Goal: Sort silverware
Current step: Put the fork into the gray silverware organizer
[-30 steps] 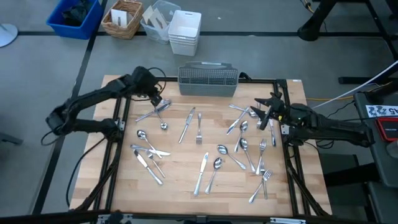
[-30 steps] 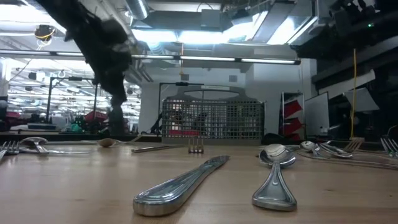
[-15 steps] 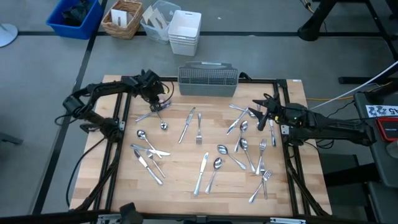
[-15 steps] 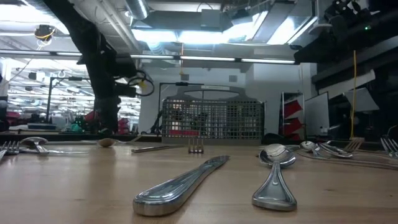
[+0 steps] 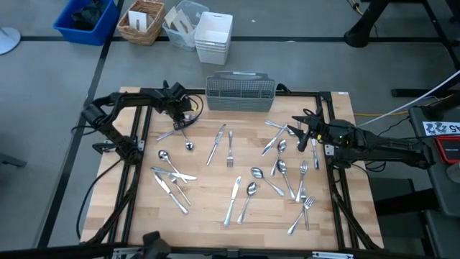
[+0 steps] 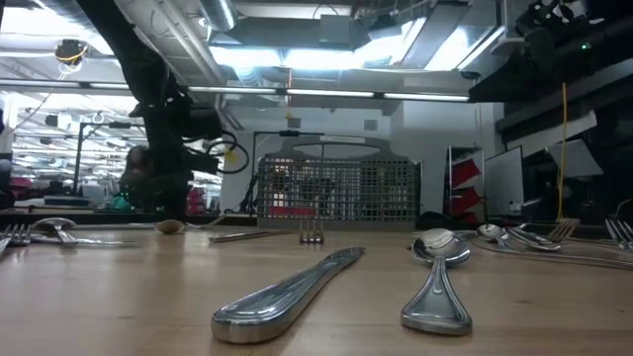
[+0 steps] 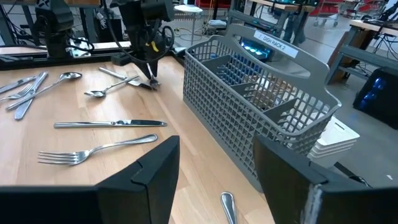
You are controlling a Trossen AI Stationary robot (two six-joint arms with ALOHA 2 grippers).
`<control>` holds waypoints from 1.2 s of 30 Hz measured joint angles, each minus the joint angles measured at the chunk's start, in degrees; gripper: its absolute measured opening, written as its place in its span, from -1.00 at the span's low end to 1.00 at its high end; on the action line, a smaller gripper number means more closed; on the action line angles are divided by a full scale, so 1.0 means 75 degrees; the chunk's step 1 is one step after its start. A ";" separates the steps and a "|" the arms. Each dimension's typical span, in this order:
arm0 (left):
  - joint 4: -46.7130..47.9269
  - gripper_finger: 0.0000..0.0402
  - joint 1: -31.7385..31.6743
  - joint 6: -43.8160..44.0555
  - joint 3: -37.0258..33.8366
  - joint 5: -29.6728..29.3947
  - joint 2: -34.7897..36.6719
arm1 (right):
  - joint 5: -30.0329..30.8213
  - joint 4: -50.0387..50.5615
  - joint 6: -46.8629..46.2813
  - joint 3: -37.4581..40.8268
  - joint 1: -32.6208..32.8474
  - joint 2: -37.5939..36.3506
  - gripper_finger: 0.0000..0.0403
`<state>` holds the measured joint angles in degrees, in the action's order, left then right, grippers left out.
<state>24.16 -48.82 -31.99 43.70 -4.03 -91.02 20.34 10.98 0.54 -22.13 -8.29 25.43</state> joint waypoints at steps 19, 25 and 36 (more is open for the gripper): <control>0.0228 -0.95 0.0002 0.1201 0.0201 0.0087 -0.0281 | 0.0003 -0.0020 0.0405 0.0000 0.0002 -0.0003 0.02; 0.0038 -0.95 0.0000 0.1415 0.0404 0.0090 -0.0214 | 0.0003 -0.0017 0.0413 0.0000 0.0002 -0.0003 0.02; 0.0092 -0.96 0.0000 0.1637 0.0423 0.0107 0.1130 | 0.0001 -0.0017 0.0603 0.0000 0.0003 -0.0003 0.02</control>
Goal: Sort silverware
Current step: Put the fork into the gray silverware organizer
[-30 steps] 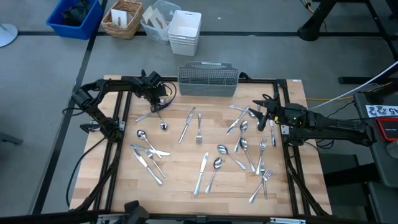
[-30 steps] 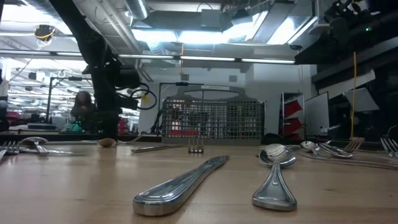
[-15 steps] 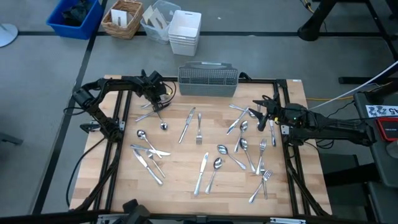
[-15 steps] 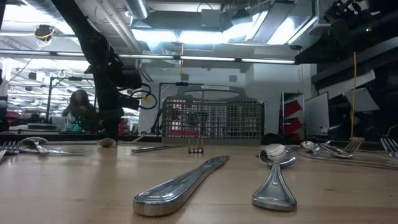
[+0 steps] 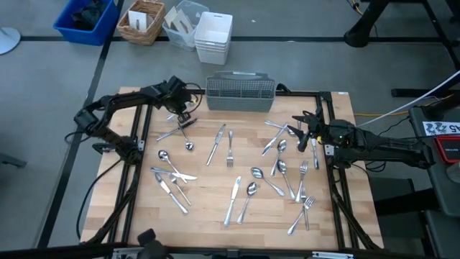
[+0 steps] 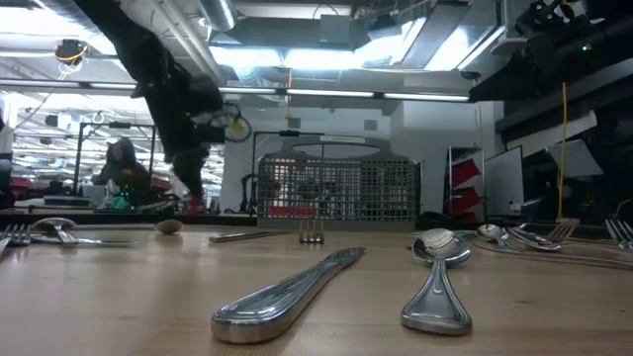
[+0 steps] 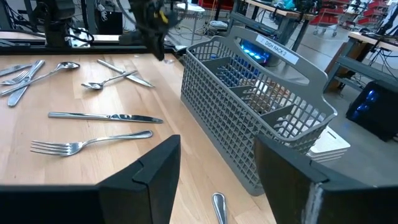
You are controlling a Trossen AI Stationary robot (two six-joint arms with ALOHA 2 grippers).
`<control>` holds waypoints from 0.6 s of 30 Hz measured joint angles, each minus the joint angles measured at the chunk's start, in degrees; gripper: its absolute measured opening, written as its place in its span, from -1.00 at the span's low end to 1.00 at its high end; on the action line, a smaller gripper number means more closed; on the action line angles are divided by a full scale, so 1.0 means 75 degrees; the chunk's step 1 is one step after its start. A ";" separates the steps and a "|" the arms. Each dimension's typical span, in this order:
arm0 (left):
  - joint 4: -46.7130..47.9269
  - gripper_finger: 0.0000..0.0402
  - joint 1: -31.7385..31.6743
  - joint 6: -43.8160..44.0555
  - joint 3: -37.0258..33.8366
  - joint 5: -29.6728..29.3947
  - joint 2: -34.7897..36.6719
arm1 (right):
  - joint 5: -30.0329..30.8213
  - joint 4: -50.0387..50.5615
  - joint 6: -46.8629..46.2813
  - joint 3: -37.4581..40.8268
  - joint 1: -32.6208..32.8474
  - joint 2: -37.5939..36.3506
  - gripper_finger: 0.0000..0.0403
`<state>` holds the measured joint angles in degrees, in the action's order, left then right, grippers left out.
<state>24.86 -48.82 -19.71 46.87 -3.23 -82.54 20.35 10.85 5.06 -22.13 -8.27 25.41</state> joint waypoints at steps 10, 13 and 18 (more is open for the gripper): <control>-0.1501 -0.95 0.0304 0.1730 0.0003 0.1271 0.1654 | 0.0002 0.0000 -0.0001 0.0000 -0.0003 0.0000 0.02; -0.3054 -0.97 0.0605 0.2403 0.0006 0.1734 0.1720 | 0.0002 -0.0002 0.0000 0.0000 -0.0003 0.0000 0.02; -0.5969 -0.96 0.1164 0.2644 0.0006 0.1785 0.1230 | 0.0002 0.0000 0.0000 0.0000 0.0000 0.0000 0.02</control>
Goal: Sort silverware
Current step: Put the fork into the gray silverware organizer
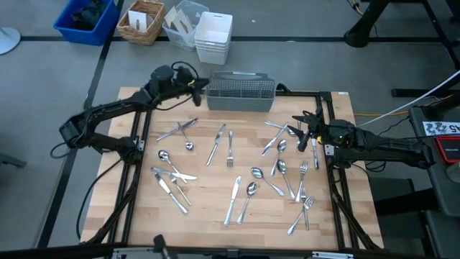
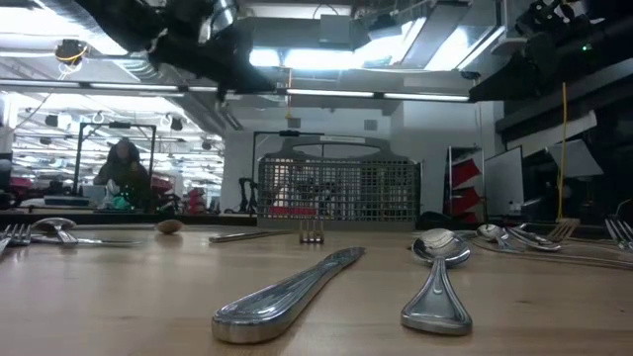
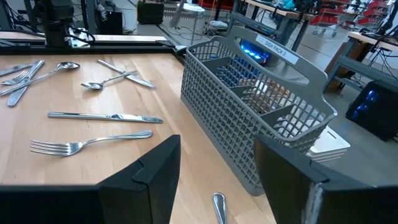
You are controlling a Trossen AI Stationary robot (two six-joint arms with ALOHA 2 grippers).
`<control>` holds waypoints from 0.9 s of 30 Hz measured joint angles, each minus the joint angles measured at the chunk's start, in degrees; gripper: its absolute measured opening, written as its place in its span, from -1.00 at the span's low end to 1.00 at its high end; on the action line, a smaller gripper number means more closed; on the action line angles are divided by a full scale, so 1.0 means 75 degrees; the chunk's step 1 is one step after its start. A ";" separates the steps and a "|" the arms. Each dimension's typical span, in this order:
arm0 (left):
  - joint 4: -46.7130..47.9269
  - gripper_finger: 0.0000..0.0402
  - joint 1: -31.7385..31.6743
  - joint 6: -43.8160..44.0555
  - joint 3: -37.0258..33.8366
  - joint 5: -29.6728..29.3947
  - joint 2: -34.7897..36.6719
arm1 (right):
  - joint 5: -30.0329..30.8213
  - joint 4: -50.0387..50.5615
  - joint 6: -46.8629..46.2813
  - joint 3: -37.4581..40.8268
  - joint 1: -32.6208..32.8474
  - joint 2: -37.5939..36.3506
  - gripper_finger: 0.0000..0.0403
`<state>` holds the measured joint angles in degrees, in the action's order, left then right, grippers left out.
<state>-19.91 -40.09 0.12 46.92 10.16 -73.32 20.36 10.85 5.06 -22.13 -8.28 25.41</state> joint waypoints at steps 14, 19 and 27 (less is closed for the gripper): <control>-0.5919 -0.93 0.0363 -0.0420 0.0000 -0.0187 -0.3273 | 0.0000 0.0009 0.0003 0.0000 -0.0001 0.0000 0.02; -0.6253 -0.95 0.0366 -0.0587 0.0000 -0.0202 -0.4018 | 0.0000 0.0012 0.0003 0.0000 0.0000 0.0000 0.02; -0.6128 -0.92 0.0419 -0.0901 0.0000 -0.0227 -0.4327 | 0.0000 0.0012 0.0198 0.0000 -0.0003 0.0003 0.02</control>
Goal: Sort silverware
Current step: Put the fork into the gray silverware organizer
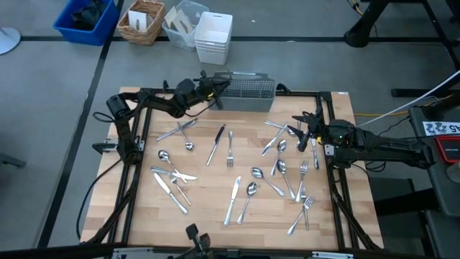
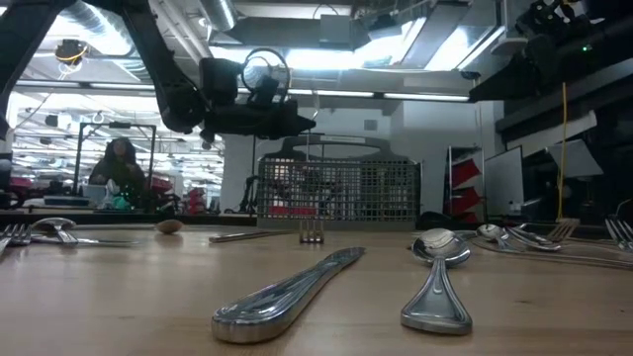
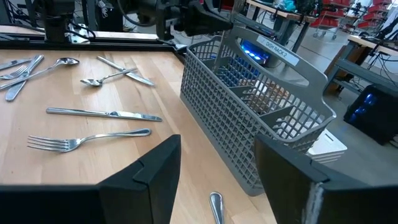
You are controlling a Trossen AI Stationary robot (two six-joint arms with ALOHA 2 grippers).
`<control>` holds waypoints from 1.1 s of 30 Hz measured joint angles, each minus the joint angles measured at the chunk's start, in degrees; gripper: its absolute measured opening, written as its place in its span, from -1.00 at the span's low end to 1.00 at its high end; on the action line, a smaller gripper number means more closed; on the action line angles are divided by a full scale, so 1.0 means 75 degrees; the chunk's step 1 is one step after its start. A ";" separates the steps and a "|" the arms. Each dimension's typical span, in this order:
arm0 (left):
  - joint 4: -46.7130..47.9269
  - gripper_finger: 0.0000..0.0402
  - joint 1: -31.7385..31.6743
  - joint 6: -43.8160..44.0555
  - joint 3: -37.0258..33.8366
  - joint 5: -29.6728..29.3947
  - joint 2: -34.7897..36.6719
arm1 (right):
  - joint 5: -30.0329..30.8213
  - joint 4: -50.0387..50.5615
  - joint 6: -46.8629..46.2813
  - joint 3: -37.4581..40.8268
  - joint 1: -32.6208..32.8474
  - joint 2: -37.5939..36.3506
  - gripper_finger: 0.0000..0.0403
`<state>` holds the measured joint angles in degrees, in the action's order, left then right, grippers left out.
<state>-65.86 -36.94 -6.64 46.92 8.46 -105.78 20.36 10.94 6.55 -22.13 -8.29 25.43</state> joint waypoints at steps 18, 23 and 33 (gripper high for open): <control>0.1425 -0.85 0.0235 -0.0372 0.0000 -0.0027 0.0000 | 0.0000 0.0358 -0.0003 0.0000 0.0003 0.0000 0.02; 0.1646 -0.85 0.0232 -0.0190 0.0000 -0.0100 0.0000 | 0.0000 0.0353 -0.0003 0.0000 0.0000 -0.0003 0.02; 0.1815 -0.84 0.0232 0.0107 0.0000 -0.0100 0.0007 | -0.0002 0.0351 -0.0003 0.0000 0.0003 -0.0003 0.02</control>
<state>-52.25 -35.20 -5.83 46.92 7.71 -105.72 20.34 13.57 6.52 -22.13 -8.27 25.41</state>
